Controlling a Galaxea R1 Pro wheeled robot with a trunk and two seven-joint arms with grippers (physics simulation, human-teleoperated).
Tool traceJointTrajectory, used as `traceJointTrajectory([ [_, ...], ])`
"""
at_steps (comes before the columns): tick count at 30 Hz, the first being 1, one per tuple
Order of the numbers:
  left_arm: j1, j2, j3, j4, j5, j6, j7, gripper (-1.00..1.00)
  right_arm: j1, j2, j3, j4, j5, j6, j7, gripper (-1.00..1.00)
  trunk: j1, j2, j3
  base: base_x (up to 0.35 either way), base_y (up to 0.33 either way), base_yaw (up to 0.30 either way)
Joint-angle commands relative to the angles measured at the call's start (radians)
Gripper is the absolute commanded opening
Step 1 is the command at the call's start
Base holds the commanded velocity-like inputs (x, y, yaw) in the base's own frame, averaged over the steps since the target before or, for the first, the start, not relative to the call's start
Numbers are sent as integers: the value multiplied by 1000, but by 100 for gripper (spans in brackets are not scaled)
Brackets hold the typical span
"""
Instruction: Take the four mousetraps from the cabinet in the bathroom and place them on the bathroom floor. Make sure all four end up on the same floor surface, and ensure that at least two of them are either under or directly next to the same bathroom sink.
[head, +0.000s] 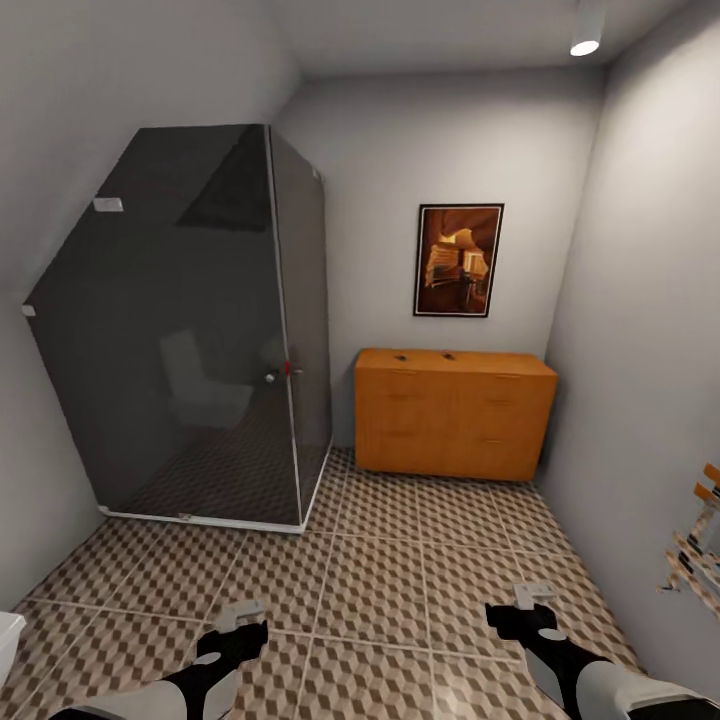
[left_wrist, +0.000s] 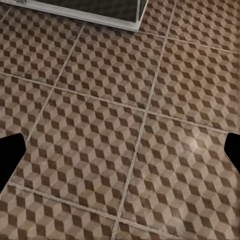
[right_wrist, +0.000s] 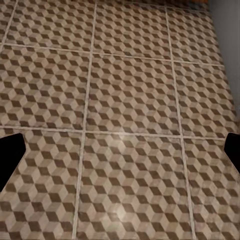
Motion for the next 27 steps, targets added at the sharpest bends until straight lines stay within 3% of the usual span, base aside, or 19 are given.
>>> traceJointTrajectory([
  [1, -2, -1, -8, 4, 6, -7, 2, 100, 0, 0, 9, 1, -10, -3, -1, 100, 1, -1, 0, 322, -183, 0],
  [27, -1, -1, -8, 4, 6, -7, 1, 100, 0, 0, 9, 1, -13, -3, -1, 100, 1, -1, 0, 319, -183, 0],
])
